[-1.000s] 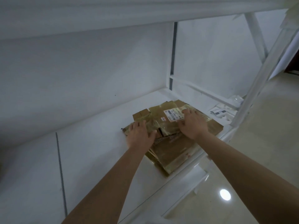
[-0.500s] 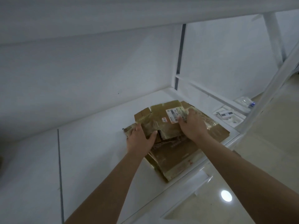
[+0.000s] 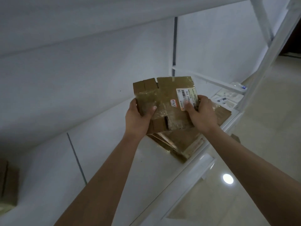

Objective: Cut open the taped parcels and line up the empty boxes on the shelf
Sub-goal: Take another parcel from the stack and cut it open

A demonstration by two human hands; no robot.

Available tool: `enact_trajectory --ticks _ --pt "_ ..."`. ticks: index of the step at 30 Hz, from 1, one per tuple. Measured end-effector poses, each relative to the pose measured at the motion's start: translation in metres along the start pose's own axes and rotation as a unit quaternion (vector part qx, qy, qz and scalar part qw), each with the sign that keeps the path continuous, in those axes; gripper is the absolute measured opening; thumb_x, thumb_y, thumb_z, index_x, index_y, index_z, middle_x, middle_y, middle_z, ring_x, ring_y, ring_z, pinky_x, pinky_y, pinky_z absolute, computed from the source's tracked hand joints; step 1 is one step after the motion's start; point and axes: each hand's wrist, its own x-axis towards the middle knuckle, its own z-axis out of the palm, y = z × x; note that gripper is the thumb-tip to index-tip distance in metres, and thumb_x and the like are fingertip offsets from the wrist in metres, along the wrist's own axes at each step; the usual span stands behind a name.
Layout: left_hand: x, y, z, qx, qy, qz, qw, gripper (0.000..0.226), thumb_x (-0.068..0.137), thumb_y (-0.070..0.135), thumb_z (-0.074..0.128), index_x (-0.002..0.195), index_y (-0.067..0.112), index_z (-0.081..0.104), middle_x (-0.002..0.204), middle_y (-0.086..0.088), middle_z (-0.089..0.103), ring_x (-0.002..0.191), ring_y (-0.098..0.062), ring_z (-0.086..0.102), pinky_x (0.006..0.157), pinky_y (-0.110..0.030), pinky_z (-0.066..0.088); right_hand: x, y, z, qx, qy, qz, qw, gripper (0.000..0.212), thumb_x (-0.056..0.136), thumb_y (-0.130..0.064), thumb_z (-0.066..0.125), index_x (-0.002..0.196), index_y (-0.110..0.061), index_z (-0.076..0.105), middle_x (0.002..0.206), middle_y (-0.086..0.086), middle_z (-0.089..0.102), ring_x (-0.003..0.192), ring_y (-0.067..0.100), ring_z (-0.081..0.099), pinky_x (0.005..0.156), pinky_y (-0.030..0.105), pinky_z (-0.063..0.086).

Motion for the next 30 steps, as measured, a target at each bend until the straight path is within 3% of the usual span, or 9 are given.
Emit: enact_trajectory --ticks 4,7,12,18,21,24,27,29,30 --pt "-0.015 -0.018 -0.014 0.001 -0.035 0.024 0.999 0.064 0.082 0.024 0.077 0.136 0.018 0.045 0.112 0.006 0.064 0.104 -0.015 0.062 0.092 -0.032 0.051 -0.036 -0.006 -0.001 0.121 0.038 0.068 0.99 0.059 0.091 -0.061 0.051 0.13 -0.017 0.048 0.113 -0.004 0.066 0.101 0.016 0.065 0.087 0.046 0.055" --pt "-0.025 -0.024 -0.019 0.025 -0.04 0.056 0.997 0.064 0.078 0.022 0.08 0.134 0.017 0.048 0.112 0.004 0.054 0.105 -0.014 0.056 0.094 -0.036 0.05 -0.063 -0.01 0.0 0.118 0.067 0.068 0.988 0.037 0.095 -0.053 0.052 0.116 -0.022 0.05 0.106 -0.006 0.065 0.097 0.015 0.064 0.084 0.042 0.054" --pt "-0.057 -0.037 -0.041 0.007 -0.077 0.056 0.995 0.075 0.084 0.025 0.075 0.148 0.027 0.035 0.125 0.003 0.054 0.109 -0.011 0.054 0.091 -0.032 0.05 -0.116 -0.021 0.007 0.171 0.074 0.055 0.981 0.03 0.098 -0.041 0.053 0.119 -0.02 0.05 0.104 -0.016 0.064 0.094 -0.002 0.061 0.076 0.022 0.049" --pt "-0.113 -0.042 -0.094 -0.006 -0.101 0.061 0.993 0.074 0.091 0.025 0.068 0.152 0.028 0.026 0.139 -0.002 0.05 0.12 -0.014 0.054 0.098 -0.035 0.048 -0.187 -0.041 0.019 0.206 0.065 0.032 0.976 0.035 0.097 -0.045 0.055 0.121 -0.02 0.051 0.108 -0.01 0.067 0.1 0.005 0.065 0.083 0.027 0.054" --pt "-0.157 -0.047 -0.128 -0.019 -0.117 0.048 0.992 0.076 0.088 0.031 0.067 0.151 0.034 0.026 0.138 -0.001 0.051 0.125 -0.017 0.053 0.101 -0.037 0.048 -0.237 -0.052 0.027 0.211 0.068 0.006 0.975 0.026 0.102 -0.037 0.047 0.117 -0.017 0.053 0.098 -0.012 0.066 0.087 -0.008 0.062 0.072 0.012 0.048" --pt "-0.206 -0.054 -0.169 -0.057 -0.111 0.03 0.992 0.075 0.078 0.033 0.06 0.148 0.037 0.033 0.136 0.002 0.053 0.123 -0.013 0.054 0.099 -0.032 0.048 -0.295 -0.062 0.034 0.215 0.091 -0.012 0.972 0.025 0.107 -0.027 0.035 0.105 -0.013 0.056 0.086 -0.012 0.06 0.073 -0.011 0.055 0.066 0.008 0.042" --pt "-0.257 -0.058 -0.21 -0.125 -0.105 -0.001 0.987 0.053 0.088 0.02 0.055 0.137 0.039 0.049 0.122 0.009 0.065 0.114 -0.009 0.061 0.097 -0.037 0.052 -0.354 -0.077 0.041 0.242 0.109 0.007 0.964 0.036 0.108 -0.03 0.032 0.092 -0.012 0.059 0.081 -0.002 0.06 0.073 0.001 0.054 0.067 0.016 0.045" --pt "-0.286 -0.056 -0.238 -0.18 -0.095 -0.02 0.979 0.041 0.098 0.011 0.046 0.12 0.043 0.057 0.104 0.015 0.07 0.101 -0.001 0.065 0.089 -0.027 0.054 -0.386 -0.092 0.047 0.27 0.098 0.03 0.957 0.046 0.107 -0.038 0.03 0.09 -0.008 0.06 0.082 0.007 0.06 0.075 0.012 0.056 0.068 0.029 0.047" --pt "-0.299 -0.054 -0.252 -0.202 -0.082 -0.035 0.975 0.038 0.101 0.012 0.043 0.119 0.043 0.058 0.106 0.014 0.07 0.101 0.0 0.065 0.088 -0.026 0.053 -0.4 -0.102 0.051 0.282 0.088 0.04 0.955 0.051 0.105 -0.042 0.03 0.088 -0.004 0.059 0.081 0.013 0.06 0.075 0.018 0.056 0.068 0.036 0.048"
